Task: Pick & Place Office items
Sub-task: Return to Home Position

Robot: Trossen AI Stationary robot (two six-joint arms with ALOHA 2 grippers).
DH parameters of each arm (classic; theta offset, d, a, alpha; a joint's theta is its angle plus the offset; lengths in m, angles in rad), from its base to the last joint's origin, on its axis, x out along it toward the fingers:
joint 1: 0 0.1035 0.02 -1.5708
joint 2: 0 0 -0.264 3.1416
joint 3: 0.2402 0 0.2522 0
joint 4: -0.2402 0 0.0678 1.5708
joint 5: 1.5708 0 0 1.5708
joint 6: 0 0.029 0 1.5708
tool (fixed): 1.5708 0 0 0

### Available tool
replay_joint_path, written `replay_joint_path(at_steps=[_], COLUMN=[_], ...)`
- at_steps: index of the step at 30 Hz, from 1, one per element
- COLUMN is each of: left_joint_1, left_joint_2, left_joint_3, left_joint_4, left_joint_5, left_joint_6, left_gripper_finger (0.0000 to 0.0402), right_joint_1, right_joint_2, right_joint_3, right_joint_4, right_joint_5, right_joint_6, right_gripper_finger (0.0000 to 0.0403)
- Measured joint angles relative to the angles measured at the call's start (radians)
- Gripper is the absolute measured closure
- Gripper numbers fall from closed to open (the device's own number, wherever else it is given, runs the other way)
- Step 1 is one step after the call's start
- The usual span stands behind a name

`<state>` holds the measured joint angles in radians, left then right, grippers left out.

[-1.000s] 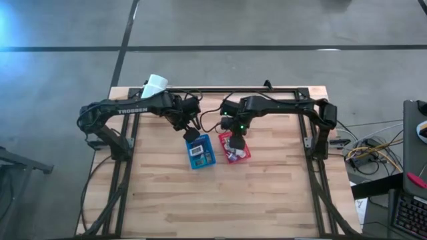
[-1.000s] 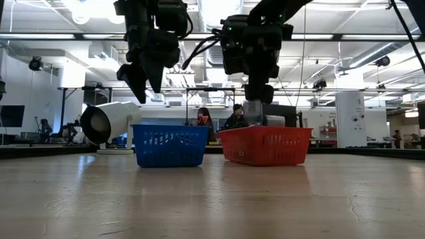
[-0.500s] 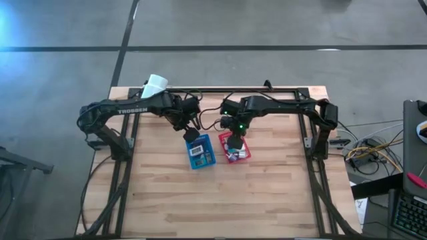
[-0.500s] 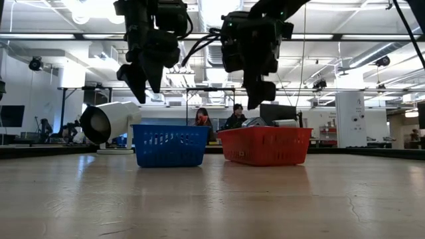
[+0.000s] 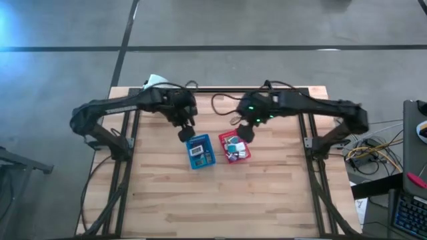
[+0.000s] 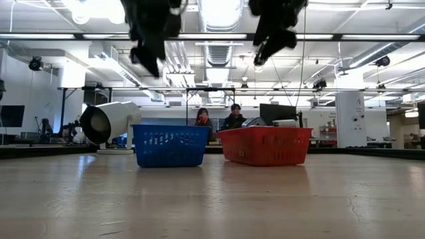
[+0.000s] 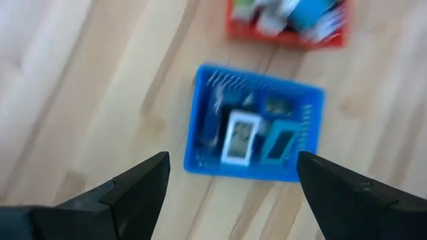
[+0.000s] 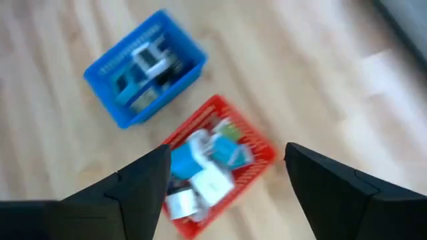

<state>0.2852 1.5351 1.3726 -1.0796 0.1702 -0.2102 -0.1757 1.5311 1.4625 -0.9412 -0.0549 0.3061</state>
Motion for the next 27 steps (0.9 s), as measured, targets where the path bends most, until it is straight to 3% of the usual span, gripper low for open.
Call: replay_joint_path(at_steps=[4,8,15,22,27], left_joint_1=[0.001,0.000,-0.007,-0.015,-0.022], left_joint_2=[-0.113,-0.249,-0.461,-0.584,-0.627], left_joint_3=[0.007,-0.013,-0.154,-0.421,-0.627], left_joint_4=[0.080,0.232,0.522,0.556,0.629], left_joint_5=[0.006,-0.017,-0.036,0.002,0.064], left_joint_6=[0.054,0.054,-0.077,-0.313,-0.423], left_gripper_finger=[0.0069,0.0069,0.0069,0.0069,0.0069], right_joint_1=[0.055,0.099,0.133,0.146,0.146], right_joint_2=[-0.130,-0.258,-0.448,-0.530,-0.535], right_joint_3=[-0.043,-0.151,-0.504,-0.845,-0.993], right_joint_4=[0.002,0.017,0.261,0.643,0.764], right_joint_5=[0.181,0.265,0.262,0.213,0.185], right_joint_6=[0.046,0.092,0.094,0.107,0.153], right_gripper_finger=[0.0117,0.0118,0.0117,0.0117,0.0115])
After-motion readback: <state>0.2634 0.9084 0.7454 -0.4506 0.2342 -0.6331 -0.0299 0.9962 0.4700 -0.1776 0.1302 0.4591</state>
